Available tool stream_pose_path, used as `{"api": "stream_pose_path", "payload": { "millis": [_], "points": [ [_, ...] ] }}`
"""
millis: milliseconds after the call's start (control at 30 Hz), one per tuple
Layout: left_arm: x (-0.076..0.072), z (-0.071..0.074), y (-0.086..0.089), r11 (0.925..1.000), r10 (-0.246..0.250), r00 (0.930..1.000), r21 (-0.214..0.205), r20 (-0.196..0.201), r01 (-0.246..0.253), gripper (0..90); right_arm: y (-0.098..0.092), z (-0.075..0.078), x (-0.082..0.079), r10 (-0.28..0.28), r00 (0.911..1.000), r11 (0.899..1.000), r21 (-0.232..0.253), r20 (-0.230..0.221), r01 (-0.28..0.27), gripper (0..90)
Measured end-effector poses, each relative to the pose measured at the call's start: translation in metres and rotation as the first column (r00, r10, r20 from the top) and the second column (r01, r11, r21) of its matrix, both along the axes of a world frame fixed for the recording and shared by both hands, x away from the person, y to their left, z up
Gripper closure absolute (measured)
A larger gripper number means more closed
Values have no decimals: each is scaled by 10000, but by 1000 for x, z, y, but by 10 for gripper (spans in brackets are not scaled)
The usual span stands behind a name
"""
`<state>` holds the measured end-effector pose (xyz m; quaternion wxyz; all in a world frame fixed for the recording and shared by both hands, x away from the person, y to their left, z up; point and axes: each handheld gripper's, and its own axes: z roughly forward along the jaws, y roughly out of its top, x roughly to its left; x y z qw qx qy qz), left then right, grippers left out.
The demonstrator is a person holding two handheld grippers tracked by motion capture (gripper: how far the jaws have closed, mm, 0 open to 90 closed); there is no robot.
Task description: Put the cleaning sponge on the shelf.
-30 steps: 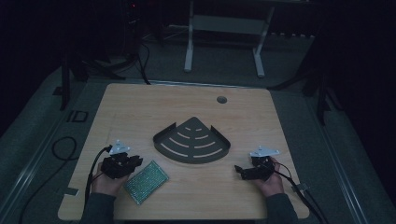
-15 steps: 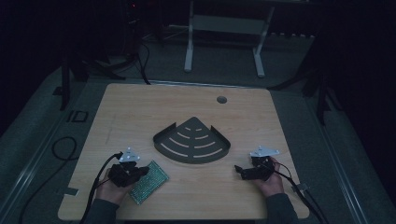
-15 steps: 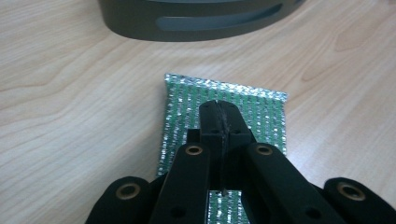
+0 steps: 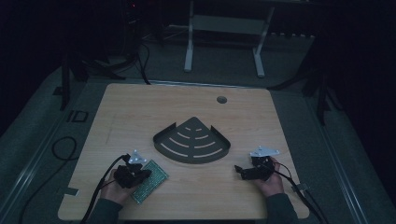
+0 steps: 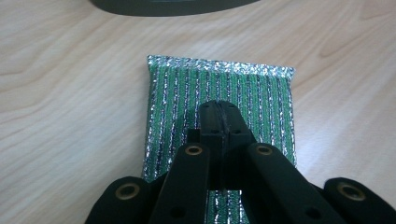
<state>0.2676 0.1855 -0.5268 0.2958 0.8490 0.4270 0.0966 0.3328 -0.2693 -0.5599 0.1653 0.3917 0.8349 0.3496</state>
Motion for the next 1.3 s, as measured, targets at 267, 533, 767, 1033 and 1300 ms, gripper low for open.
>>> {"api": "stream_pose_path", "payload": {
  "millis": [267, 533, 767, 1033, 1300],
  "points": [
    [19, 1, 15, 9998, -29, 10000, 199, -37, 30, 900, 0, 0, 0, 0, 10000, 10000, -4, 1, 0, 97],
    [41, 4, 34, 9984, -197, 9995, 523, -248, 210, 900, 0, 0, 0, 2, 10000, 10000, -14, 2, -2, 97],
    [40, 15, 52, 9991, 152, 9988, 403, -473, -133, 815, 0, 0, 0, -6, 10000, 10000, -2, -5, 6, 97],
    [41, 17, 71, 9962, 560, 9951, 709, -812, -503, 745, 0, 0, 0, -4, 10000, 10000, -5, 1, 4, 97],
    [50, 13, 62, 9942, 547, 9929, 976, -1054, -444, 740, 0, 0, 0, 3, 10000, 10000, -16, -4, -3, 97]
  ]
}}
